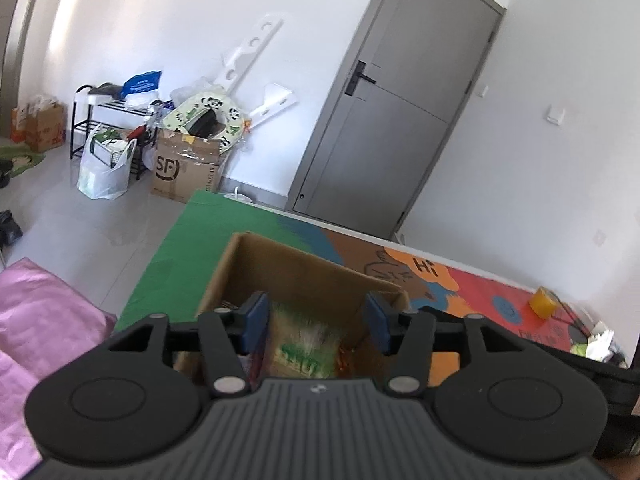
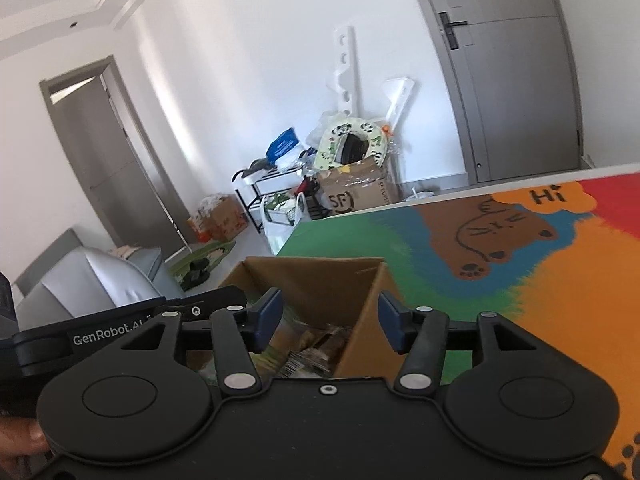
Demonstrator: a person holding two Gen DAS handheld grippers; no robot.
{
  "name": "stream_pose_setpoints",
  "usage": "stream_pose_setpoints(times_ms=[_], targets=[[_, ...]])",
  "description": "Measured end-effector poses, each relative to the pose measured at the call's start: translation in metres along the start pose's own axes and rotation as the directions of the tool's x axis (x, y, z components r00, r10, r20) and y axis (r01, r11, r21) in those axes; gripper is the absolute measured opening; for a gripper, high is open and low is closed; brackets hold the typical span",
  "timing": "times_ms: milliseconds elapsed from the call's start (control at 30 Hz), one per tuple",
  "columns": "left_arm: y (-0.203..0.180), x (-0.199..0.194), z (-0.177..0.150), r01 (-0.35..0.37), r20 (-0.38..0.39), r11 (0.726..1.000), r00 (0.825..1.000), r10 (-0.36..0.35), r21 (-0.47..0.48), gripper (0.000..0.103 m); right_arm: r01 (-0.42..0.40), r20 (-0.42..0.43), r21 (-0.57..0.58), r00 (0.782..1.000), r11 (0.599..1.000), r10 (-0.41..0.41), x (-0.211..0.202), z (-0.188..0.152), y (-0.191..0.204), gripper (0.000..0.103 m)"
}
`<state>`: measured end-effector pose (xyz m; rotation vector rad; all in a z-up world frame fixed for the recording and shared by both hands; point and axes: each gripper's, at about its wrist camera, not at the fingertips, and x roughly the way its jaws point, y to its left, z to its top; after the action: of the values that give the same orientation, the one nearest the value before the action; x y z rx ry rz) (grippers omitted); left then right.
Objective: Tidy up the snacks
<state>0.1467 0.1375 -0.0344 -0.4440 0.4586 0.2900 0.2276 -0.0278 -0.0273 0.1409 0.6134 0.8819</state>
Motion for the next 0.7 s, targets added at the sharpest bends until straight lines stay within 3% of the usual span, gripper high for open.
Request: stream_pose_setpoints(times_ms=[67, 533, 700], targets=[[-0.003, -0.002, -0.003, 0.002, 0.001, 1.0, 1.0, -0.002, 0.007, 0.066, 0.004, 0.006, 0.017, 1.0, 1.0, -0.004, -0.008, -0.003, -0.005, 0.054], [-0.022, -0.015, -0.015, -0.015, -0.033, 0.999, 0.999, 0.017, 0.037, 0.081, 0.027, 0.047, 0.117, 0.998, 0.993, -0.033, -0.043, -0.023, -0.035, 0.069], [-0.029, -0.022, -0.023, -0.023, -0.044, 0.999, 0.999, 0.026, 0.046, 0.09, 0.054, 0.073, 0.132, 0.995, 0.99, -0.064, -0.06, -0.029, -0.044, 0.084]])
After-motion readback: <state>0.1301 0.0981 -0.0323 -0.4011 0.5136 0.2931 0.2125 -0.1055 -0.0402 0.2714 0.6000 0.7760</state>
